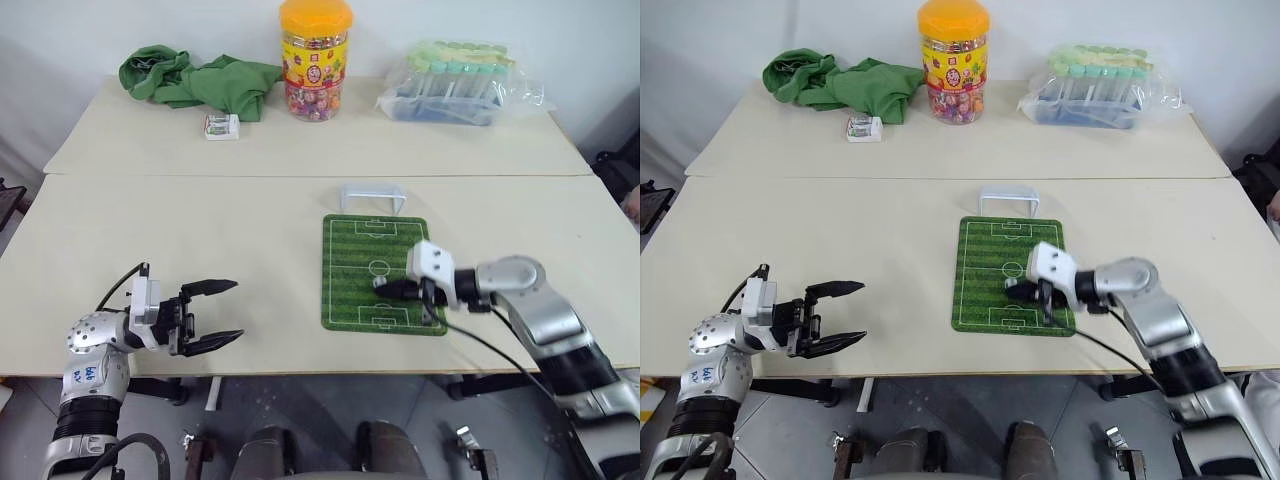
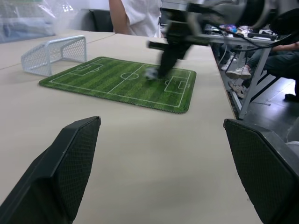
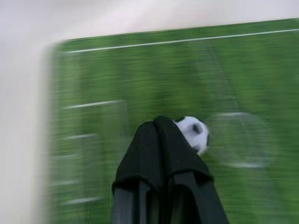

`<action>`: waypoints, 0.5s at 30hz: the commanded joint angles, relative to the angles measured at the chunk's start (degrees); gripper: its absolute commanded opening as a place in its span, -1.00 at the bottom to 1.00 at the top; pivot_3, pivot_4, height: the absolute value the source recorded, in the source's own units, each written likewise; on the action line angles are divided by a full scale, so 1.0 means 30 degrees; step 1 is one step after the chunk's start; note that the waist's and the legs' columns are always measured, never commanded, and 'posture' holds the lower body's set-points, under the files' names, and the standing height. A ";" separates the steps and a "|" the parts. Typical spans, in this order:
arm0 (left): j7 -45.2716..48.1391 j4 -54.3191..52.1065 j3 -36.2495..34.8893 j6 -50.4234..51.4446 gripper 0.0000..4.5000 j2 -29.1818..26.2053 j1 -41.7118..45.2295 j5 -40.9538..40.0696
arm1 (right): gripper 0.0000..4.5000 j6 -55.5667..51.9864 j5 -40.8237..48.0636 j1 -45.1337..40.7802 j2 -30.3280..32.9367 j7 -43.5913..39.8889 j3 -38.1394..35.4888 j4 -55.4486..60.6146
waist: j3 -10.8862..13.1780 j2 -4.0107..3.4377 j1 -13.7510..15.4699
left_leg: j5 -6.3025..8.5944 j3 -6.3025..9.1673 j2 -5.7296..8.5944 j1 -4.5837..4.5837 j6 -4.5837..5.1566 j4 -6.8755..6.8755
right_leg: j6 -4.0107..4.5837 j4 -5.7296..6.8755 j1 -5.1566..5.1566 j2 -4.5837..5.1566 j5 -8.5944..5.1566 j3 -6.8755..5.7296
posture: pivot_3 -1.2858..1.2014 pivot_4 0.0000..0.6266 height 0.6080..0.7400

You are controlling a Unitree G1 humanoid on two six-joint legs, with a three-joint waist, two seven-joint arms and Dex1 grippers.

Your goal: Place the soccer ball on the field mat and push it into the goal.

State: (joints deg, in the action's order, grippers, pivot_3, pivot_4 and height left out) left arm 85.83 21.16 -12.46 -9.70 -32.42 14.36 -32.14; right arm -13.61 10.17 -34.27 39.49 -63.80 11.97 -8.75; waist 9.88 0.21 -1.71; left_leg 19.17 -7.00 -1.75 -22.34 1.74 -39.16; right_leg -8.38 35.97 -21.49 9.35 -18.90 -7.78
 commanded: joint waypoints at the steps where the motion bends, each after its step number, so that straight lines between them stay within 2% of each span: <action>1: -0.0104 0.0107 -0.0272 -0.0304 1.00 -0.0172 0.0406 0.0034 | -0.99 0.1113 -0.0107 -0.2397 -0.0235 0.1513 -0.1909 -0.1516 | 0.0002 -0.0003 0.0000 | 0.0000 0.0007 -0.0002 -0.0001 -0.0001 0.0003 | 0.0000 0.0001 0.0000 -0.0001 0.0000 -0.0006 | 0.03 -0.52 1.00; 6: -0.0641 0.0752 -0.0360 -0.0268 1.00 -0.0049 0.1139 0.0169 | -0.99 0.0668 0.0214 -0.3843 -0.0019 0.2485 -0.3333 -0.1597 | 0.0002 -0.0003 0.0062 | 0.0000 0.0037 0.0001 -0.0012 -0.0002 0.0014 | 0.0000 0.0005 0.0000 -0.0001 0.0000 -0.0029 | 0.03 -0.52 1.00; 11: -0.1128 0.0900 -0.0623 0.0057 1.00 0.0131 0.1656 -0.0266 | -0.99 -0.0192 0.0801 -0.2704 0.1062 0.2269 -0.4729 -0.0820 | 0.0003 -0.0001 0.0057 | 0.0004 0.0043 0.0013 -0.0025 0.0006 0.0017 | 0.0000 0.0000 0.0001 0.0007 0.0000 -0.0037 | 0.03 -0.52 1.00; 14: -0.1670 0.0667 -0.1045 0.0782 1.00 -0.0048 0.1857 -0.0651 | -0.72 -0.0541 0.1650 -0.0565 0.2420 0.1200 -0.5927 -0.0228 | 0.0006 0.0004 0.0143 | 0.0004 0.0058 0.0014 -0.0032 0.0006 0.0021 | 0.0000 -0.0002 0.0002 0.0007 0.0000 -0.0050 | 0.03 -0.52 1.00; 15: -0.2043 0.0583 -0.1144 0.1165 1.00 -0.0233 0.1809 -0.0563 | -0.56 -0.0451 0.1913 0.0251 0.2860 0.0735 -0.6261 -0.0118 | 0.0007 0.0005 0.0145 | 0.0006 0.0051 0.0015 -0.0032 0.0007 0.0025 | 0.0000 -0.0009 0.0002 0.0008 0.0000 -0.0046 | 0.03 -0.52 1.00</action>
State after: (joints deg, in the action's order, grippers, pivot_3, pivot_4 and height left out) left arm 81.18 24.15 -14.23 -7.61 -32.02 19.64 -32.43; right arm -15.09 13.62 -35.23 45.97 -59.59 -3.48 -11.05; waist 9.90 0.23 -1.27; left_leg 19.19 -6.85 -1.69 -22.44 1.76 -39.08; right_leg -8.39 35.94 -21.49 9.37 -18.90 -7.92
